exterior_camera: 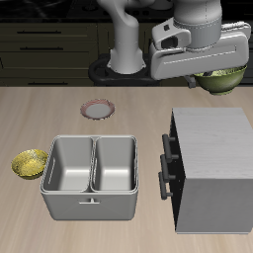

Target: Place the green bowl on the plate

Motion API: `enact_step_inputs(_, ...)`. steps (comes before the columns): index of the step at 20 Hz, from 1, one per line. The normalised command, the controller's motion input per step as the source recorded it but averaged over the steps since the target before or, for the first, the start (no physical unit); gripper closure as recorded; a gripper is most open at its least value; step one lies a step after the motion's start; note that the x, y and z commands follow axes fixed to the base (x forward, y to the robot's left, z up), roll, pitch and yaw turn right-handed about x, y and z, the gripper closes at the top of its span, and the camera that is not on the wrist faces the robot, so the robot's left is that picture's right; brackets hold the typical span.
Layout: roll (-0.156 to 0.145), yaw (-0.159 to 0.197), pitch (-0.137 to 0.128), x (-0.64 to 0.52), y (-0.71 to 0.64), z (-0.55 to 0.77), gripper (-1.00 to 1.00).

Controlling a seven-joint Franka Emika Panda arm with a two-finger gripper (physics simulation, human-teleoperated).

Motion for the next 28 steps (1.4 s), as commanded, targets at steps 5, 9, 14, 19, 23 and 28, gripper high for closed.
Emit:
enact_step_inputs(5,-0.008,0.005,-0.028,-0.36,-0.26,-0.04,1.0)
enact_step_inputs(9,-0.001,0.001,-0.024,-0.31,-0.2,-0.03,1.0)
enact_step_inputs(14,-0.001,0.012,-0.037,-0.35,-0.17,0.01,1.0)
enact_step_inputs(19,-0.008,0.019,-0.038,-0.37,-0.19,-0.04,1.0)
enact_step_inputs(23,-0.034,-0.002,-0.041,-0.26,-0.26,-0.06,1.0)
enact_step_inputs(28,-0.01,-0.002,-0.004,-0.13,-0.13,-0.09,1.0)
